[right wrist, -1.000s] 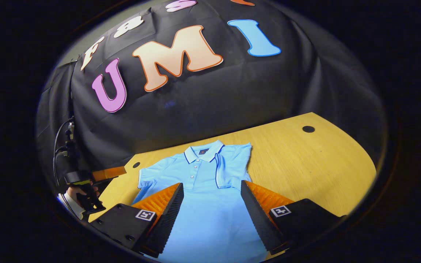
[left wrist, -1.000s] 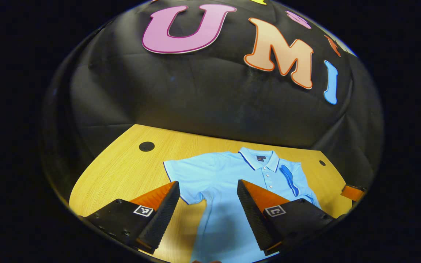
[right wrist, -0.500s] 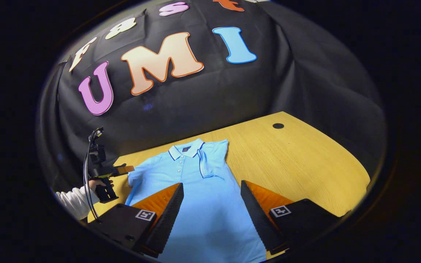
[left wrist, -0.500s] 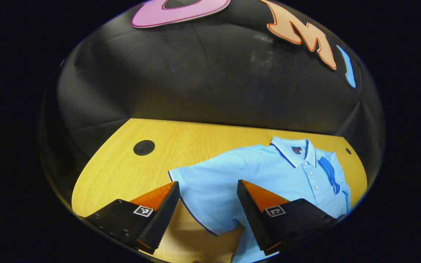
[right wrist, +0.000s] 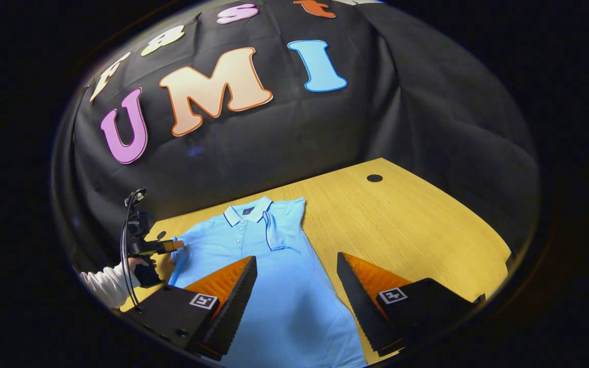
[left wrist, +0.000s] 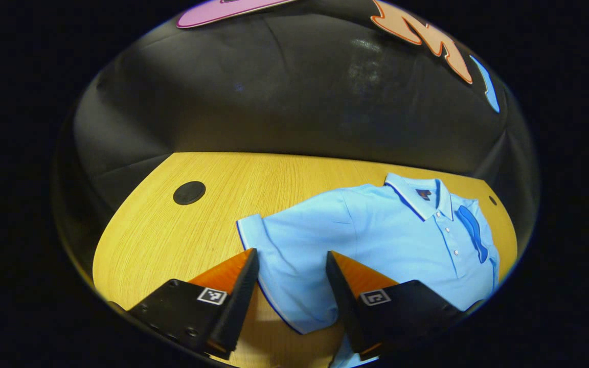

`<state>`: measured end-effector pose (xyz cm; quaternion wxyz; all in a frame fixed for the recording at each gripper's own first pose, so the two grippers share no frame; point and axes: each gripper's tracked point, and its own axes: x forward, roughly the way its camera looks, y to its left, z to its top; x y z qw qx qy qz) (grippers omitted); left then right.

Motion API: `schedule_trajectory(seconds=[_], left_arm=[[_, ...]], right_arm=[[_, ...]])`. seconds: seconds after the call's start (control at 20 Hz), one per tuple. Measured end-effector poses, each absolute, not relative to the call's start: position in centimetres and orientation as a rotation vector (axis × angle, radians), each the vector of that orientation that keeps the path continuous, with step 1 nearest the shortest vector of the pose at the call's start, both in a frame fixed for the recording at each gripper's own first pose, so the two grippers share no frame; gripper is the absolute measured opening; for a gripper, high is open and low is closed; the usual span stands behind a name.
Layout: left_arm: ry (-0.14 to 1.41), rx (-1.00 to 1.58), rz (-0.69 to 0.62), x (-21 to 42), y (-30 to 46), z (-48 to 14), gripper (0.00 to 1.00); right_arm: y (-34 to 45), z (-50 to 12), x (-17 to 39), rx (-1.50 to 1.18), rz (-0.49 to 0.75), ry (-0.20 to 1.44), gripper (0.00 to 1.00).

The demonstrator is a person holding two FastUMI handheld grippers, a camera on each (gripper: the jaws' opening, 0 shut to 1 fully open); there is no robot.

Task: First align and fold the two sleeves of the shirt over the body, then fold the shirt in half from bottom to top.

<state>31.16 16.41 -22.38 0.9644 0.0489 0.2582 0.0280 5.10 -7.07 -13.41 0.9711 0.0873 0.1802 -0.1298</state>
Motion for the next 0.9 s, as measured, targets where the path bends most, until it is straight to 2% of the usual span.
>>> schedule_trajectory(seconds=[0.05, 0.1, 0.35, 0.45, 0.7, 0.9], left_arm=[[0.512, 0.096, 0.052, 31.3, 16.3, -22.2, 0.62], [0.503, 0.092, 0.050, 31.7, 16.2, -22.2, 0.50], [0.497, 0.109, 0.033, 32.2, 15.3, -22.2, 0.07], [0.507, 0.128, 0.030, 32.0, 15.1, -22.2, 0.00], [0.408, 0.140, 0.007, 32.5, 13.1, -18.0, 0.00], [0.367, 0.113, -0.089, 32.7, 7.2, -16.0, 0.00]], right_arm=[[-6.8, -13.5, 5.2, 0.174, -0.260, 0.367, 0.98], [-6.7, -13.5, 5.2, 0.172, -0.256, 0.369, 0.98], [-6.6, -13.6, 5.3, 0.169, -0.250, 0.369, 0.98], [-6.8, -13.5, 5.2, 0.164, -0.252, 0.365, 0.98], [-6.9, -13.5, 5.1, 0.161, -0.242, 0.374, 0.98], [-6.8, -13.7, 5.3, 0.158, -0.227, 0.382, 0.98]])
